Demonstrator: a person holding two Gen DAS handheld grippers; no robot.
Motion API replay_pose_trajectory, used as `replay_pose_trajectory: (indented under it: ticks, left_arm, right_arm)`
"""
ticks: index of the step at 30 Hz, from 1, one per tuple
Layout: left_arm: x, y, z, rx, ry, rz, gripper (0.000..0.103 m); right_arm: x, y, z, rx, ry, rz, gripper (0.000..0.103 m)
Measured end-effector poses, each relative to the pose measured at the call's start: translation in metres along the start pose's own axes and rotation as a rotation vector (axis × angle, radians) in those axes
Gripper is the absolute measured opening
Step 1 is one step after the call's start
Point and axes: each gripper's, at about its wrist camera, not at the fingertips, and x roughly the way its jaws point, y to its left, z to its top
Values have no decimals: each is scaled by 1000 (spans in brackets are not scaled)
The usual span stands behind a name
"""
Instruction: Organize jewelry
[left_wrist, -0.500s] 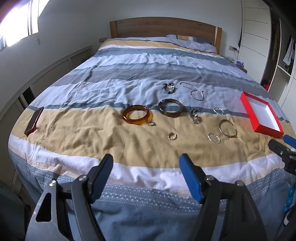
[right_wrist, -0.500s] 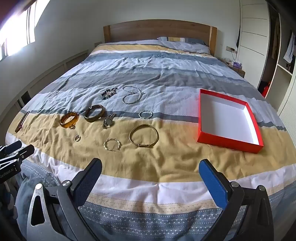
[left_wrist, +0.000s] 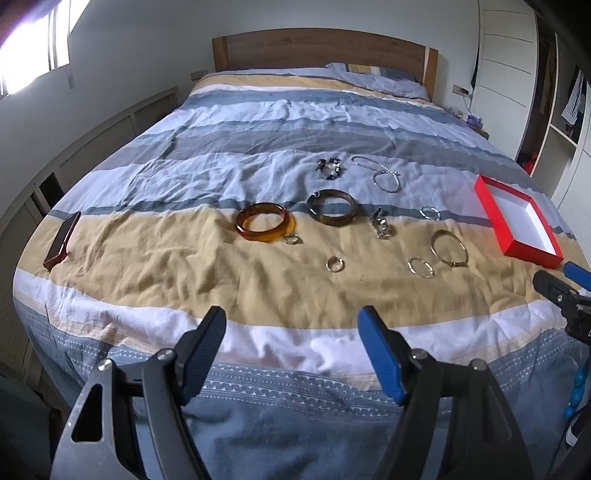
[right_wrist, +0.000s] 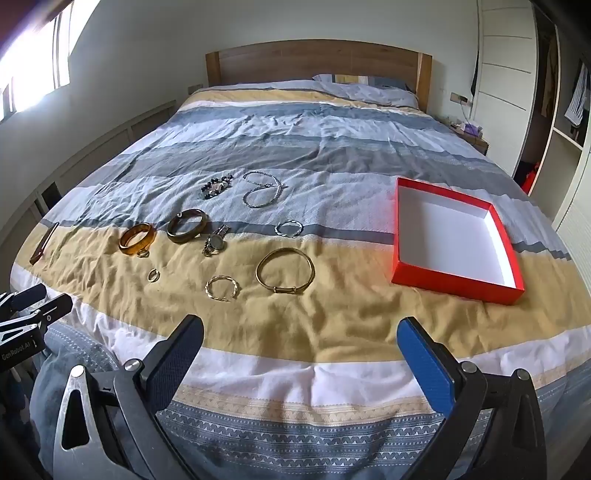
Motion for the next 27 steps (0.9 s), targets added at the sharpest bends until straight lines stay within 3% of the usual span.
replay_pose_trajectory:
  ticks: [8, 15, 27]
  left_arm:
    - [3, -2, -2, -11, 12, 5, 72]
    - [9, 6, 2, -14, 58, -33, 72]
    - [8, 20, 6, -61, 45, -41, 72]
  right_arm:
    - [0, 0, -1, -2, 1, -2, 102]
    - [0, 0, -1, -2, -3, 1, 102]
    - [-5, 1, 1, -2, -33, 3, 102]
